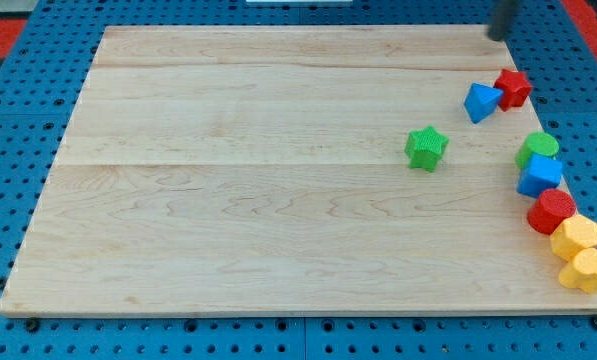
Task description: Separate the green circle from line of blocks
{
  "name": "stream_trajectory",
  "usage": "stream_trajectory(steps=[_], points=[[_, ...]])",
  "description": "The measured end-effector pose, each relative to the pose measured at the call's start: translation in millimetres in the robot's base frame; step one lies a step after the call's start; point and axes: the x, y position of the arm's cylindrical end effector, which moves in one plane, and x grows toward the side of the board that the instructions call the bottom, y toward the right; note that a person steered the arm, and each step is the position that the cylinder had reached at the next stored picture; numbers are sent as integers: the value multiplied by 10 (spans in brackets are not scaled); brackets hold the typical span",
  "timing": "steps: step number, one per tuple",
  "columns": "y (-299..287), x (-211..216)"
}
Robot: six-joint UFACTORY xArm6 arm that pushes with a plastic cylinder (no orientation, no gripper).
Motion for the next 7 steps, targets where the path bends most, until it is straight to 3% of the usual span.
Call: stream_trajectory(steps=[4,6,7], points=[[84,257],[80,585],[82,1004]])
